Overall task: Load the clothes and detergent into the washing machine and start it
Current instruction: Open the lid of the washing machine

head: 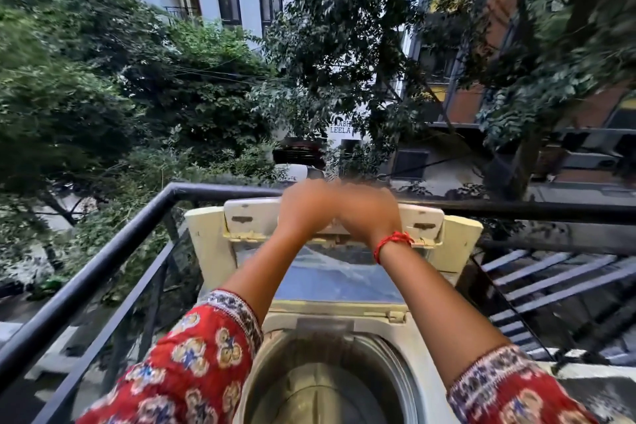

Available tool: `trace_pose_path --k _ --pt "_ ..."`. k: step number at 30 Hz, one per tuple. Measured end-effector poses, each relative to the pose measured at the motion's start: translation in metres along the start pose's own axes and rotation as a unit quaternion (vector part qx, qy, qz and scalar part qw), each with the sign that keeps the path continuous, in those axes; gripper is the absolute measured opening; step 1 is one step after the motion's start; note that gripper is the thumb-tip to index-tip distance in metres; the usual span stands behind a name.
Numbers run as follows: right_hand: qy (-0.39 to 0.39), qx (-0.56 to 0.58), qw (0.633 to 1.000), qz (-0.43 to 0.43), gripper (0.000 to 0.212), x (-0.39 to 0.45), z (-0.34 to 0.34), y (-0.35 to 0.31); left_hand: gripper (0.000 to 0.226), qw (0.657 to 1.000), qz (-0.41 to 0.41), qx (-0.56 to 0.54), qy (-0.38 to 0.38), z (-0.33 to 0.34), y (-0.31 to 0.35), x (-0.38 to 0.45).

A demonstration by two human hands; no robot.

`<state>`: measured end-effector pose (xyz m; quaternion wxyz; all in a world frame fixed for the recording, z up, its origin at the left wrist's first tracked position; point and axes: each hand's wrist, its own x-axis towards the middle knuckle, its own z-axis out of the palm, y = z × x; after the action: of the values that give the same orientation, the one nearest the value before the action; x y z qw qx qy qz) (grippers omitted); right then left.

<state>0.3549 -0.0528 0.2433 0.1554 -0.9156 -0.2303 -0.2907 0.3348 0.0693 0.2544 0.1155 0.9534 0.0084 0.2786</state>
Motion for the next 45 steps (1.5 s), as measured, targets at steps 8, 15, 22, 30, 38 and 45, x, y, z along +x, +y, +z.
trace_pose_path --k 8,15,22,30,38,45 --pt "-0.036 0.008 0.999 0.016 0.035 0.036 0.022 0.015 0.052 0.999 -0.019 -0.014 -0.029 0.017 -0.009 0.037" --pt "-0.051 0.02 0.998 0.035 0.04 0.052 0.037 0.025 0.053 0.997 -0.04 -0.038 -0.061 0.033 -0.018 0.059" --pt "-0.054 0.032 0.998 0.032 0.044 0.048 0.038 0.028 0.056 0.996 -0.035 -0.031 -0.07 0.027 -0.014 0.052" --pt "0.022 -0.012 0.999 -0.04 0.037 0.016 0.017 0.023 0.056 0.997 0.055 -0.054 0.017 0.002 -0.008 0.02" --pt "-0.003 -0.085 0.996 -0.033 0.057 -0.023 0.0 0.021 0.059 0.992 0.13 0.005 -0.006 -0.002 -0.012 -0.027" --pt "-0.049 -0.107 0.993 -0.003 0.059 -0.051 -0.027 0.018 0.05 0.989 0.139 0.048 -0.034 -0.021 0.004 -0.058"
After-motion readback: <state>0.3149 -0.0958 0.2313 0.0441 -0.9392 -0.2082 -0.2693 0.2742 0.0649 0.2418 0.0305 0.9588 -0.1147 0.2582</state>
